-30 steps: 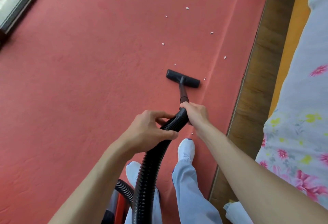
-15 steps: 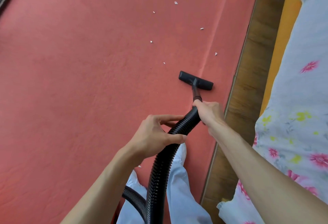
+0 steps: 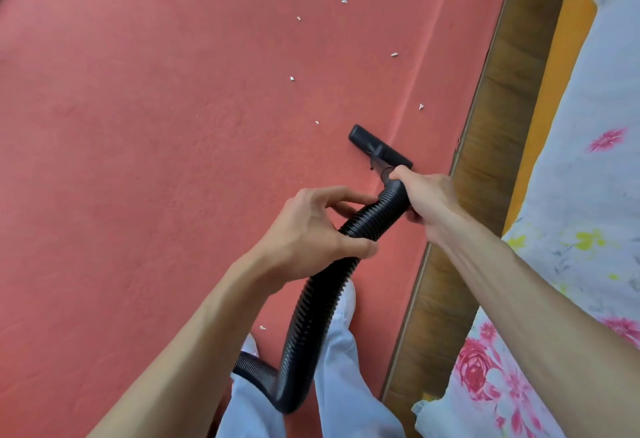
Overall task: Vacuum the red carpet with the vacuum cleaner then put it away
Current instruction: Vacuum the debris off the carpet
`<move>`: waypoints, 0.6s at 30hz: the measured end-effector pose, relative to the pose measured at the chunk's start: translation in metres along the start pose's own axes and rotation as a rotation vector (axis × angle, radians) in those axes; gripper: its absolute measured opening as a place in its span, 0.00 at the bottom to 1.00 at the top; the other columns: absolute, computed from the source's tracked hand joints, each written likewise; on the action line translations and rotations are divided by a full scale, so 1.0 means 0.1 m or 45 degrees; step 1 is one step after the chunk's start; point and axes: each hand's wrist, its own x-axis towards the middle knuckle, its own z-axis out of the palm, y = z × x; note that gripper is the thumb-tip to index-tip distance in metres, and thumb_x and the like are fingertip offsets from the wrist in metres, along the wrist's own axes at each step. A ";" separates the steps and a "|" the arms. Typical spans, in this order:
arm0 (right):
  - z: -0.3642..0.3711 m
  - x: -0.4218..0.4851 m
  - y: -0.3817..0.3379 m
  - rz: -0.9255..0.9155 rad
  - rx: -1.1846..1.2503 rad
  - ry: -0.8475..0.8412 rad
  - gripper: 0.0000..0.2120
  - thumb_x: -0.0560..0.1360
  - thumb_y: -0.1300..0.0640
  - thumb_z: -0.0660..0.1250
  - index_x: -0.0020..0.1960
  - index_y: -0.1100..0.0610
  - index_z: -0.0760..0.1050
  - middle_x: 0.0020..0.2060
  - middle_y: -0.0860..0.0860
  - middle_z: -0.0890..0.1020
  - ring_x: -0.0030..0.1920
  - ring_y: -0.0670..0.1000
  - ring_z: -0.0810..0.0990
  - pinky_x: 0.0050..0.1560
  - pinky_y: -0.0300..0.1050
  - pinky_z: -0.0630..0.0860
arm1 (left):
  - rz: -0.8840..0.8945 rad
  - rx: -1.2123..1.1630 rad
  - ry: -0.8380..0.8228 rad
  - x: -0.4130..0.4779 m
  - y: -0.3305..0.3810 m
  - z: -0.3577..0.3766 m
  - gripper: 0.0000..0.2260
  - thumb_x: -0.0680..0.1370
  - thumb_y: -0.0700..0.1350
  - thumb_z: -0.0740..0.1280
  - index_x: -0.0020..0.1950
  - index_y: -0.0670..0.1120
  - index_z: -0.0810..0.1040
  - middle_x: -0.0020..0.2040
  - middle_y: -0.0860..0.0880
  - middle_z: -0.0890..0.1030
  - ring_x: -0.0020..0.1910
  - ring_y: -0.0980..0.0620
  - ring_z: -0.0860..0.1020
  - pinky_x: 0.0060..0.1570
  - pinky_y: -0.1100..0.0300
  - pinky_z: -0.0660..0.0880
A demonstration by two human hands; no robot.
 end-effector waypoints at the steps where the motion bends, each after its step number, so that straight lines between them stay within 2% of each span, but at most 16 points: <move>1: 0.01 -0.08 -0.04 -0.004 -0.004 -0.044 0.08 0.71 0.54 0.70 0.46 0.58 0.79 0.34 0.51 0.78 0.30 0.48 0.73 0.28 0.39 0.69 | 0.011 0.002 -0.023 -0.06 0.02 -0.08 0.22 0.68 0.41 0.79 0.58 0.58 0.82 0.49 0.55 0.83 0.32 0.57 0.82 0.33 0.65 0.77; 5: 0.25 -0.34 -0.10 -0.027 -0.044 -0.184 0.11 0.70 0.54 0.70 0.47 0.60 0.81 0.33 0.52 0.77 0.30 0.49 0.73 0.30 0.41 0.68 | 0.022 0.060 -0.122 -0.30 0.04 -0.41 0.20 0.64 0.47 0.79 0.54 0.58 0.80 0.48 0.53 0.81 0.34 0.53 0.81 0.38 0.54 0.80; 8: 0.57 -0.40 -0.12 -0.039 -0.082 -0.250 0.09 0.69 0.52 0.70 0.42 0.58 0.82 0.32 0.52 0.78 0.31 0.50 0.74 0.33 0.44 0.70 | -0.053 0.103 -0.129 -0.40 -0.01 -0.65 0.21 0.63 0.50 0.79 0.53 0.58 0.79 0.47 0.52 0.80 0.36 0.53 0.82 0.38 0.55 0.81; 12: 0.96 -0.32 -0.13 -0.068 -0.130 -0.267 0.11 0.62 0.47 0.69 0.36 0.55 0.82 0.30 0.49 0.78 0.33 0.52 0.74 0.36 0.46 0.70 | -0.130 0.043 -0.010 -0.41 -0.17 -0.79 0.19 0.67 0.48 0.80 0.55 0.57 0.80 0.49 0.52 0.83 0.39 0.49 0.84 0.41 0.52 0.82; 15: 1.13 -0.09 -0.10 -0.112 -0.172 -0.289 0.23 0.55 0.41 0.67 0.44 0.53 0.83 0.37 0.49 0.81 0.39 0.53 0.78 0.42 0.48 0.75 | -0.188 -0.078 0.137 -0.29 -0.36 -0.66 0.19 0.69 0.46 0.79 0.58 0.56 0.80 0.50 0.53 0.83 0.35 0.57 0.83 0.36 0.61 0.79; 17: 1.15 0.07 -0.09 -0.128 -0.193 -0.274 0.32 0.54 0.40 0.68 0.55 0.53 0.82 0.46 0.49 0.85 0.47 0.54 0.83 0.52 0.49 0.80 | -0.201 -0.106 0.219 -0.17 -0.46 -0.50 0.19 0.70 0.46 0.78 0.59 0.56 0.79 0.50 0.53 0.83 0.34 0.59 0.82 0.36 0.62 0.79; 18: 1.14 0.17 -0.08 -0.132 -0.194 -0.262 0.34 0.56 0.40 0.68 0.59 0.52 0.81 0.49 0.49 0.85 0.50 0.54 0.83 0.55 0.51 0.80 | -0.201 -0.110 0.239 -0.10 -0.47 -0.43 0.20 0.70 0.46 0.78 0.60 0.56 0.78 0.50 0.54 0.82 0.35 0.58 0.83 0.37 0.60 0.81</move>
